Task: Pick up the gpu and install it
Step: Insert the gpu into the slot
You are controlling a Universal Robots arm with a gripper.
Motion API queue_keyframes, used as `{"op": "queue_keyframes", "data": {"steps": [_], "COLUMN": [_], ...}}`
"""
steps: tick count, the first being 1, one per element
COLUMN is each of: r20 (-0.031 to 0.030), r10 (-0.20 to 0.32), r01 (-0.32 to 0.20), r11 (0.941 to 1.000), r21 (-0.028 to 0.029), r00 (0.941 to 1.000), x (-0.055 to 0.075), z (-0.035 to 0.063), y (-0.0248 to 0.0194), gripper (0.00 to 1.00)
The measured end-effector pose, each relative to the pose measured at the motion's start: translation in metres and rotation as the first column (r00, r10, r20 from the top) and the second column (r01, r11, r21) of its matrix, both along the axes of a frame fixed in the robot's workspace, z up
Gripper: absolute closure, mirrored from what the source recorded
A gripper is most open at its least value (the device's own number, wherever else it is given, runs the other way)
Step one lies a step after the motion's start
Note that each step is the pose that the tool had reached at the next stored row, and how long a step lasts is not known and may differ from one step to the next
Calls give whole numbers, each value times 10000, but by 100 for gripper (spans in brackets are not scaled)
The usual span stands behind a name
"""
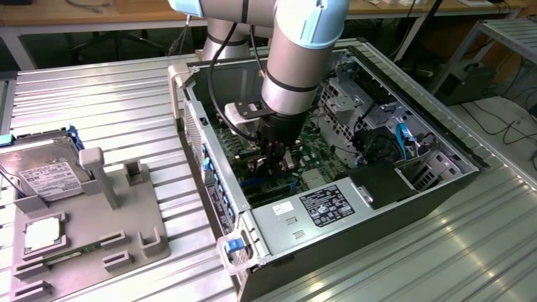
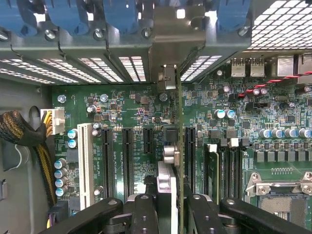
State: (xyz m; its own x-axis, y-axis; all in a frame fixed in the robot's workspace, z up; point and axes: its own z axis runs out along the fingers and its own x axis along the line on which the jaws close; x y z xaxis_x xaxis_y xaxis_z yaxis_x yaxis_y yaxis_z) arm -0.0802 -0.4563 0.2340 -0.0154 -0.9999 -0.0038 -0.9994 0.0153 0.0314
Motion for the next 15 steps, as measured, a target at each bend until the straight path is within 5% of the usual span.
{"op": "queue_keyframes", "data": {"steps": [10,15], "r20": [52,134], "r10": [0,1], "r01": [0,-1], "r11": [10000,10000], "r21": [1,0], "r00": [10000,9999], "x": [0,0], "z": [17,17], "y": [1,4], "gripper": [71,71]}}
